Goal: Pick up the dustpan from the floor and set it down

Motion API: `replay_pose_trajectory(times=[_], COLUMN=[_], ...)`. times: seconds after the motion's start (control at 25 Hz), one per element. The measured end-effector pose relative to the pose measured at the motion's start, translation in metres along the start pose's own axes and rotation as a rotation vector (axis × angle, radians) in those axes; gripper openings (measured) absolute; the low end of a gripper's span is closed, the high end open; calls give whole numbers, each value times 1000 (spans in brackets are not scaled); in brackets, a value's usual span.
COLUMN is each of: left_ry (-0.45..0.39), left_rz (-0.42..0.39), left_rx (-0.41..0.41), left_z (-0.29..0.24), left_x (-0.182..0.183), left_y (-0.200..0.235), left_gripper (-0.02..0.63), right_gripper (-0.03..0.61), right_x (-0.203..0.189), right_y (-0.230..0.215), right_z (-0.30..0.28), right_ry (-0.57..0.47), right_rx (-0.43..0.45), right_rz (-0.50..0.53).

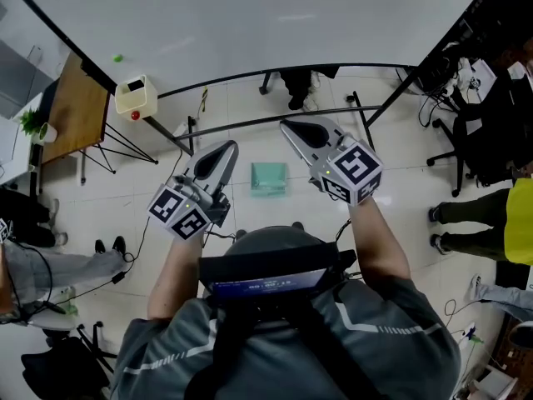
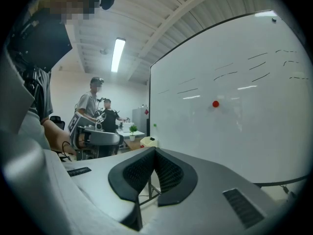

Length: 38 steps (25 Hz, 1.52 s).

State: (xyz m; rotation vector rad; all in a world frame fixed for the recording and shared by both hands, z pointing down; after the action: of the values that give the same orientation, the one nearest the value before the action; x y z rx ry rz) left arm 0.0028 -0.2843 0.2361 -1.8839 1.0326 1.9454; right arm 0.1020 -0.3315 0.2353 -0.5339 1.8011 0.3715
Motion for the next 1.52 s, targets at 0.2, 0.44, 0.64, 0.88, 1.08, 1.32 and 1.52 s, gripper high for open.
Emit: replay_pose_trajectory(times=[0.2, 0.44, 0.64, 0.88, 1.08, 1.32, 1.52], left_ry=[32, 38, 1, -24, 2, 6, 9], left_rz=[-12, 7, -3, -10, -21, -32, -25], left_rx=[42, 130, 170, 129, 64, -22, -79], left_z=[3, 1, 31, 125, 235, 327, 365], left_x=[-5, -15, -17, -38, -66, -89, -96], left_y=[-17, -37, -54, -79, -85, -123, -163], left_gripper=[23, 23, 23, 23, 23, 23, 23], right_gripper=[25, 25, 25, 25, 25, 25, 25], right_x=[-12, -22, -25, -26, -26, -30, -28], right_y=[-3, -14, 12, 107, 215, 328, 384], right_z=[14, 35, 48, 49, 33, 55, 93], right_ry=[18, 16, -10, 2, -16, -26, -8], right_rx=[27, 66, 69, 16, -66, -144, -213], right_rz=[-4, 20, 29, 39, -8, -46, -34])
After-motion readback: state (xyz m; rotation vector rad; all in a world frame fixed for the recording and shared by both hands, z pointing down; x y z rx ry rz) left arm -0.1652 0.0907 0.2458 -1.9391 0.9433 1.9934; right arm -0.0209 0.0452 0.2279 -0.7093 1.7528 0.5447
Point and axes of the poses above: the fingertips, and each gripper's own axes: z backward along the fingers, y to its left, x out of its top, the point moved 1 cm from there along z, backward along the fingers, and after that the axes turned 10 degrees about y, right-handed, at the moved point
